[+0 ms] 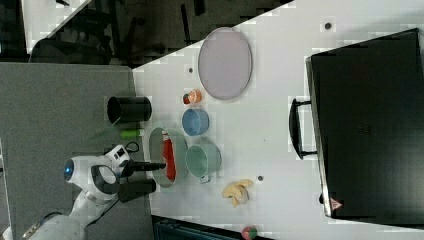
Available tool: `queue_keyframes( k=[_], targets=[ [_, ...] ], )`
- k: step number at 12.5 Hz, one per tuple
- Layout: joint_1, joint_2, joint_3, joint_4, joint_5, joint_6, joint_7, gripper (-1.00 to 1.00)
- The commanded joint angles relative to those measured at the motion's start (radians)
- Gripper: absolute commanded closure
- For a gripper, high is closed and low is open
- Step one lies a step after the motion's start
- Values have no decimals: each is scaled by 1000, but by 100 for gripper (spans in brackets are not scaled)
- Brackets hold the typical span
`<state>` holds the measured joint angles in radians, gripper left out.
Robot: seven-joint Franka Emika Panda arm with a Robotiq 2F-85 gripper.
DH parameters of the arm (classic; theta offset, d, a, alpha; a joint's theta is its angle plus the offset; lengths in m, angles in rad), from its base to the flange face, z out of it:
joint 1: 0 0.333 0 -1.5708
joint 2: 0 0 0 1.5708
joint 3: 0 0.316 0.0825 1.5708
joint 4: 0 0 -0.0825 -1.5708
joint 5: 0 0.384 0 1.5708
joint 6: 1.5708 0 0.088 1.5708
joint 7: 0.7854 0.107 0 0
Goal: Pick Ketchup from the table and place it in strainer.
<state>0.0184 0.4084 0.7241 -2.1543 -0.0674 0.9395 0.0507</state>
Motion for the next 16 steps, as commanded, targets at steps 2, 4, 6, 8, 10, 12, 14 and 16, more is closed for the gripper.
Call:
queue_keyframes(
  k=[2,4,6,8,10,12,14,16],
  targets=[
    [-100,-177,0,43,29,14,71,-100],
    [-161,-263,-29,55,31,-29,71,-100],
    [-215,-344,-87,86,31,-154,71,-100],
    [-252,-406,-168,136,31,-327,67,-100],
    [-268,-450,-256,206,31,-490,33,-100],
    [-269,-476,-343,283,31,-640,26,-100],
    [-269,-485,-409,354,48,-761,24,-100],
    [-269,-487,-451,407,73,-859,20,-100]
  ],
)
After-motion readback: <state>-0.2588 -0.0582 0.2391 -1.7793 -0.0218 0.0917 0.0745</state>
